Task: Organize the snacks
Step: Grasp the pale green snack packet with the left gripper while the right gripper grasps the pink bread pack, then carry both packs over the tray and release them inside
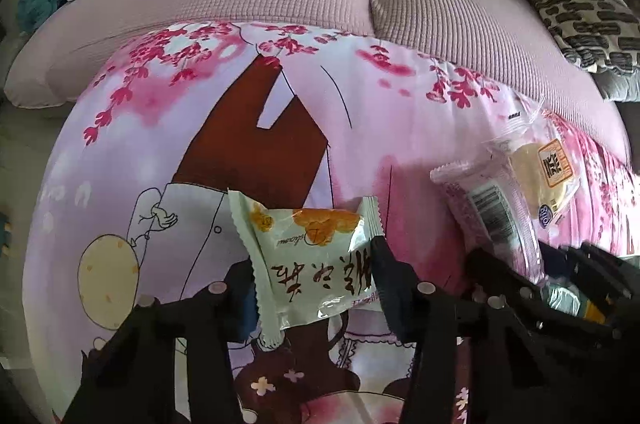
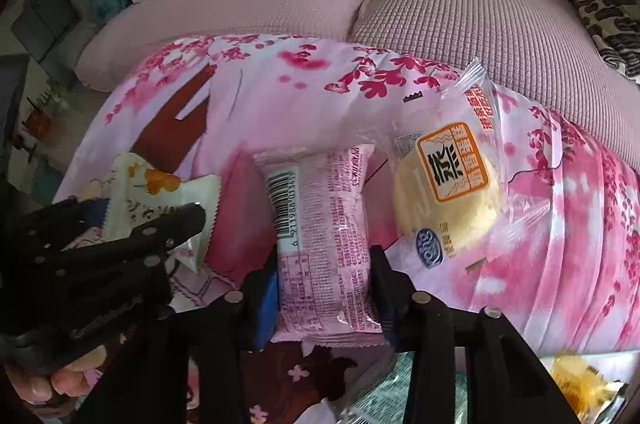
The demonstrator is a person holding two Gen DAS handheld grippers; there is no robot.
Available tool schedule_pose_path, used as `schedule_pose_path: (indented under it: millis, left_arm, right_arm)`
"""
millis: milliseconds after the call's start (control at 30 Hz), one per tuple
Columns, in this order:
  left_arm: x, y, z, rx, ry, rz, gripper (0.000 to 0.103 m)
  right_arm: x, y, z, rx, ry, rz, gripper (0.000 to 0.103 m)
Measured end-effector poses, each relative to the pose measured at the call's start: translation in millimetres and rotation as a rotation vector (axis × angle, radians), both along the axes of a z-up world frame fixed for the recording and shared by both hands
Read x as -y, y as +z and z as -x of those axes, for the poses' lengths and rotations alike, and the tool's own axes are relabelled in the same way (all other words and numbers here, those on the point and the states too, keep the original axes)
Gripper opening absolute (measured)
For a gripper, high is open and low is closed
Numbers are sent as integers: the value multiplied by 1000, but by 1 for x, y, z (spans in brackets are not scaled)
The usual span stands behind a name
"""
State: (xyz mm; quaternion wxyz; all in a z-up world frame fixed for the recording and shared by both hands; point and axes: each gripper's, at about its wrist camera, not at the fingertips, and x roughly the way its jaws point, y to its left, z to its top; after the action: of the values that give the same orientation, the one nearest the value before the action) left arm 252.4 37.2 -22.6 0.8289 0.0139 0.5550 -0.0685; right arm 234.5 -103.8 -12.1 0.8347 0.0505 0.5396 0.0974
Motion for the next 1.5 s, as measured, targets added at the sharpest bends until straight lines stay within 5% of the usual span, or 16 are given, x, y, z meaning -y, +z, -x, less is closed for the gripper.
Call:
schedule_pose_path:
  millis: [400,700,1167,1500]
  left_arm:
    - [-12,46,44,69,60,139,50]
    - [42,91,103,128,-20,209,50]
    - [164,120,152,174,-200,161,50]
    - [243,107,170,151,-315,118,50]
  right_arm:
    - [24,65,75,139,-122,-91,41]
    - [78,94,158,204,-291,-70,41]
    - [208,86,232,231,-616,-135,41]
    - [261,69,260,207,-742,-142,41]
